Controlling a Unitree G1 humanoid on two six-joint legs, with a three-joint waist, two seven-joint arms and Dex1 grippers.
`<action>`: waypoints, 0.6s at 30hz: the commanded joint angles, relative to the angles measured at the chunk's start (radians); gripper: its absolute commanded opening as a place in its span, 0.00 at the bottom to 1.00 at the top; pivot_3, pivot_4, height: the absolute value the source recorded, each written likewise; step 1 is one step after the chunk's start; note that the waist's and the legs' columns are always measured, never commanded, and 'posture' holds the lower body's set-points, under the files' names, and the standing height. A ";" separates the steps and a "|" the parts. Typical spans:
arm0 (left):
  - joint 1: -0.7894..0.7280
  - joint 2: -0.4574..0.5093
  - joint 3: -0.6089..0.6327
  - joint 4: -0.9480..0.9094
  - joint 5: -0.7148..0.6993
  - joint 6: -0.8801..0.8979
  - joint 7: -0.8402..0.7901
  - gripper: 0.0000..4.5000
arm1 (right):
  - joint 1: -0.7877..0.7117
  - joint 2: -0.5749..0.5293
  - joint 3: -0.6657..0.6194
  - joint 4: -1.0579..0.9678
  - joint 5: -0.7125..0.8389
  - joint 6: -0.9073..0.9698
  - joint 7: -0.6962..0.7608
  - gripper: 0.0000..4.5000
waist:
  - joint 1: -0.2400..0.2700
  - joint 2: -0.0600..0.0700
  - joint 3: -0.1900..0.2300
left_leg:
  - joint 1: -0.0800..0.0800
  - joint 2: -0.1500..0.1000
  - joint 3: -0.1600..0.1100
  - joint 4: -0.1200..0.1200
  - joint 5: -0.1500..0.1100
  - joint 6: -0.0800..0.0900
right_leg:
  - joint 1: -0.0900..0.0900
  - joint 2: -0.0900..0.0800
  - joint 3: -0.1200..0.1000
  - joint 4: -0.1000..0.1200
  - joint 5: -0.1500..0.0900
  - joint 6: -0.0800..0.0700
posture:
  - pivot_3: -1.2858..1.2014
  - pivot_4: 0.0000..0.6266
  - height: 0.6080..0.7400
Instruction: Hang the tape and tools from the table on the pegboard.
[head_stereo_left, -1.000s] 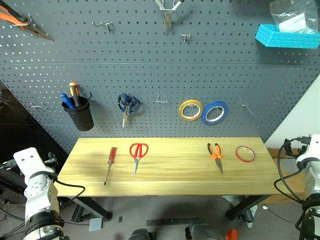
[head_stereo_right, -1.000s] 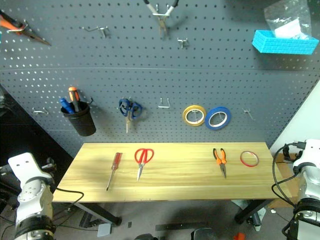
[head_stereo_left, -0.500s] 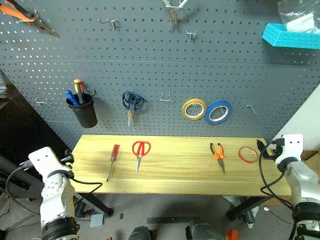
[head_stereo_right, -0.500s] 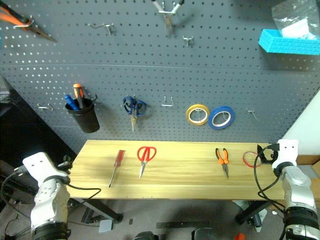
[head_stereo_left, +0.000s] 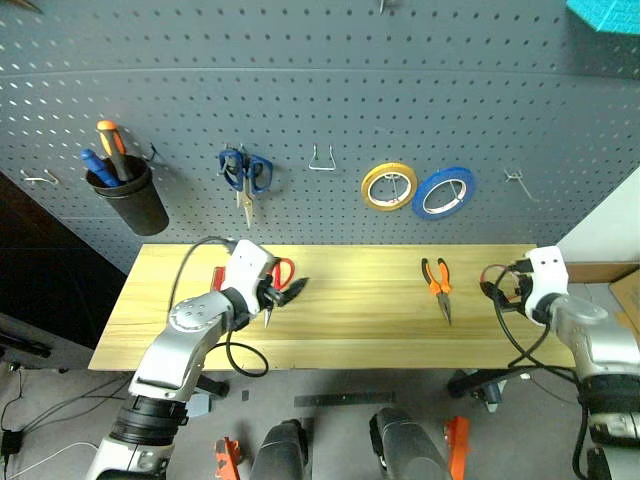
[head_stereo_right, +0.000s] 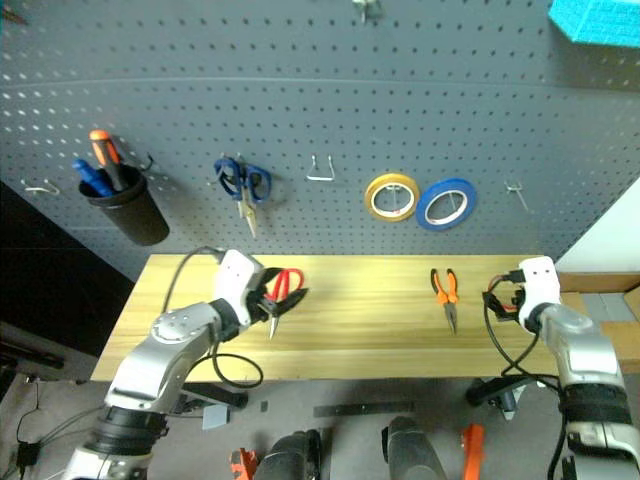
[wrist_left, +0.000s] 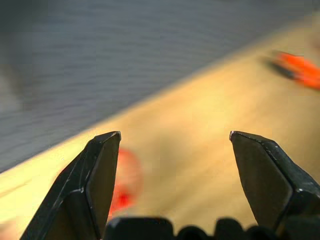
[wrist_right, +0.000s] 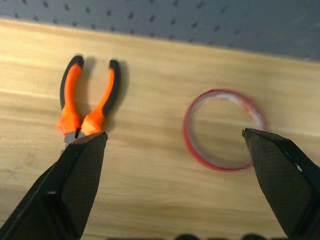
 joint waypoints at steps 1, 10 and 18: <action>-0.049 0.012 -0.031 -0.025 -0.001 -0.014 -0.085 0.83 | -0.105 -0.023 0.033 0.163 -0.050 -0.049 0.027 1.00 | -0.002 -0.001 0.014 | -0.005 0.000 0.000 0.000 0.000 0.000 | -0.004 0.000 0.000 0.001 0.002 -0.003 | 0.45 0.52 1.00; -0.150 -0.001 -0.119 -0.013 0.051 -0.074 -0.209 0.83 | -0.398 -0.029 0.100 0.684 -0.155 -0.239 0.099 1.00 | 0.002 -0.003 0.075 | -0.011 -0.001 -0.001 0.000 -0.003 0.004 | -0.008 -0.003 -0.001 -0.002 0.003 -0.005 | 0.48 0.58 1.00; -0.206 0.016 -0.165 -0.082 0.084 -0.120 -0.290 0.84 | -0.508 -0.042 0.115 0.916 -0.215 -0.258 0.156 0.92 | 0.014 -0.006 0.087 | -0.026 0.001 -0.002 0.009 -0.003 0.004 | -0.021 -0.003 -0.003 0.003 0.003 -0.005 | 0.50 0.59 1.00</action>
